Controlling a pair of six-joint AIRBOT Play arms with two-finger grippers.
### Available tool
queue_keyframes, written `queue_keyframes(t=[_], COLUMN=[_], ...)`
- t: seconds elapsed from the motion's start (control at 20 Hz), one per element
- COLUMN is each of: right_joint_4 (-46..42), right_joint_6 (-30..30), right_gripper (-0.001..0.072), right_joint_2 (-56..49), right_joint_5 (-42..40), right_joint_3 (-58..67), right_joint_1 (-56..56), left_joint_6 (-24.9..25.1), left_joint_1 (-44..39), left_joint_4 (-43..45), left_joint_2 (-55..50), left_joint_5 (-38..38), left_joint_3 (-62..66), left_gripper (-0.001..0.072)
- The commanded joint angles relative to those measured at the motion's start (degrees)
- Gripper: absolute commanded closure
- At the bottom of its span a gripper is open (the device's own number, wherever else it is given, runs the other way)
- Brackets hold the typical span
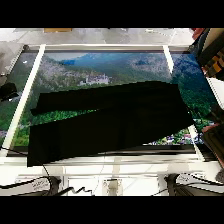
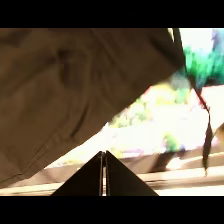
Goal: Fold the clothes and pants, and hang the long-sleeved shirts on hangers.
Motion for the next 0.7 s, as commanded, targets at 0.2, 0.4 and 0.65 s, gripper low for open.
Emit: queue_keyframes(t=[0.2, 0.4, 0.65], right_joint_4=[18.0, 23.5, 34.8], right_joint_6=[-7.6, -8.2, -14.2], right_gripper=[0.0244, 0.0242, 0.0243], right_joint_2=[3.8, 3.7, -1.9], right_joint_5=[-23.3, -38.0, -44.9], right_joint_3=[-26.9, -32.9, -32.3], right_joint_1=[-9.6, -9.4, -2.3], left_joint_6=[0.0, 0.0, 0.0], left_joint_1=[1.3, 1.2, 1.1], left_joint_4=[0.1, 0.1, 0.1], left_joint_2=[-2.5, -4.0, -5.3], left_joint_5=[0.2, 0.2, -1.4], left_joint_3=[-1.4, -1.4, -1.4], left_gripper=[0.0685, 0.0685, 0.0685])
